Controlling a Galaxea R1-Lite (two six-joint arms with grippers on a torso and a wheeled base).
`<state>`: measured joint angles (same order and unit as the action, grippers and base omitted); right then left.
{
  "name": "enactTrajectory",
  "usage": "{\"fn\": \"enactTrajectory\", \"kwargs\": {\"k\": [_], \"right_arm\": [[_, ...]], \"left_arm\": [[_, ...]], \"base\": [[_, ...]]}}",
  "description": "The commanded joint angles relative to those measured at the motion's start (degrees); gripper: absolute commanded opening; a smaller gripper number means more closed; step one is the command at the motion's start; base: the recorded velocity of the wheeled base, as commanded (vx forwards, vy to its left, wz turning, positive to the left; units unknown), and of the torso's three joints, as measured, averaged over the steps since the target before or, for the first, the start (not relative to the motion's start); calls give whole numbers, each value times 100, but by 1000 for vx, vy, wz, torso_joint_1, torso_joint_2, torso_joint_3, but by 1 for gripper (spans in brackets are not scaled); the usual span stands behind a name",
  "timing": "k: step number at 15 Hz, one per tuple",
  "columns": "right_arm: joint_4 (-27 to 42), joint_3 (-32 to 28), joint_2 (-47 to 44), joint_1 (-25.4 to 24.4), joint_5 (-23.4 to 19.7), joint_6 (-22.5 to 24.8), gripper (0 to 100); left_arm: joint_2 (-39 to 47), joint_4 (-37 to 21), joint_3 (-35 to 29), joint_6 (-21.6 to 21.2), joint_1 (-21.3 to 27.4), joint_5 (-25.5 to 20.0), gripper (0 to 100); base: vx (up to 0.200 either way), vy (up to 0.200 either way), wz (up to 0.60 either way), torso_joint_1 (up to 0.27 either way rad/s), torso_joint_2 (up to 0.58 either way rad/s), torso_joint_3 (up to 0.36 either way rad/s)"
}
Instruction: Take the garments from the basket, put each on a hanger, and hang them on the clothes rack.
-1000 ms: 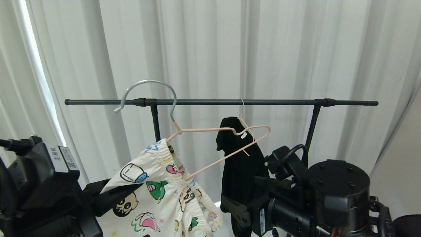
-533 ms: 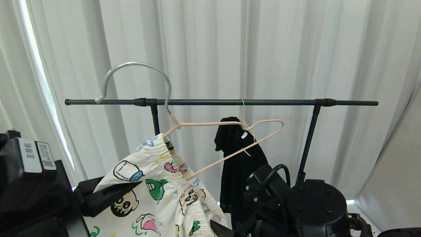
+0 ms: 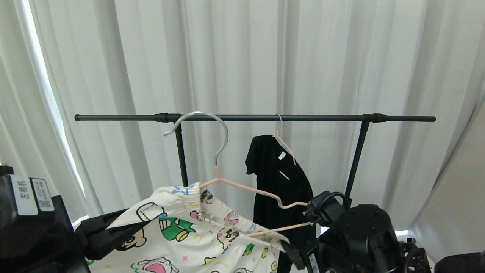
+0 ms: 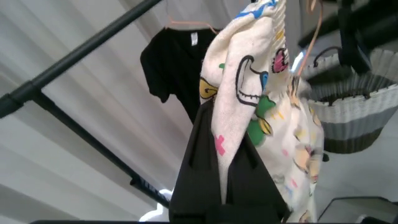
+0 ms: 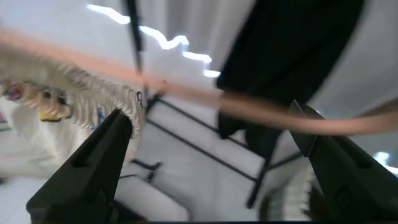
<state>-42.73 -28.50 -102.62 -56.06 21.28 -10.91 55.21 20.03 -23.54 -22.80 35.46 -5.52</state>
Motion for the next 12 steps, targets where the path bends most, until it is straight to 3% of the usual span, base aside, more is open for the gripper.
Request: {"fn": "enactTrajectory", "kwargs": {"k": [1, 6, 9, 11, 12], "right_arm": [[-51, 64, 67, 570, 95, 265, 100], [-359, 90, 93, 808, 104, 599, 100], [-368, 73, 260, 772, 51, 898, 100], [-368, 73, 453, 535, -63, 1161, 100], [-368, 73, 612, 219, -221, 1232, 100]], "left_arm": [[-195, 10, 280, -6, -92, 16, 0], [-476, 1, 833, -93, -338, 25, 0], [-371, -17, 1167, -656, -672, 51, 0], [7, -17, 1203, -1034, -892, 350, 0], [315, -8, 1071, -1016, -883, 640, 0]], "base": [[0, 0, 0, 0, 0, 0], [0, 0, 0, 0, 0, 0], [0, 0, 0, 0, 0, 0], [0, 0, 0, 0, 0, 0], [0, 0, 0, 0, 0, 0]]}}
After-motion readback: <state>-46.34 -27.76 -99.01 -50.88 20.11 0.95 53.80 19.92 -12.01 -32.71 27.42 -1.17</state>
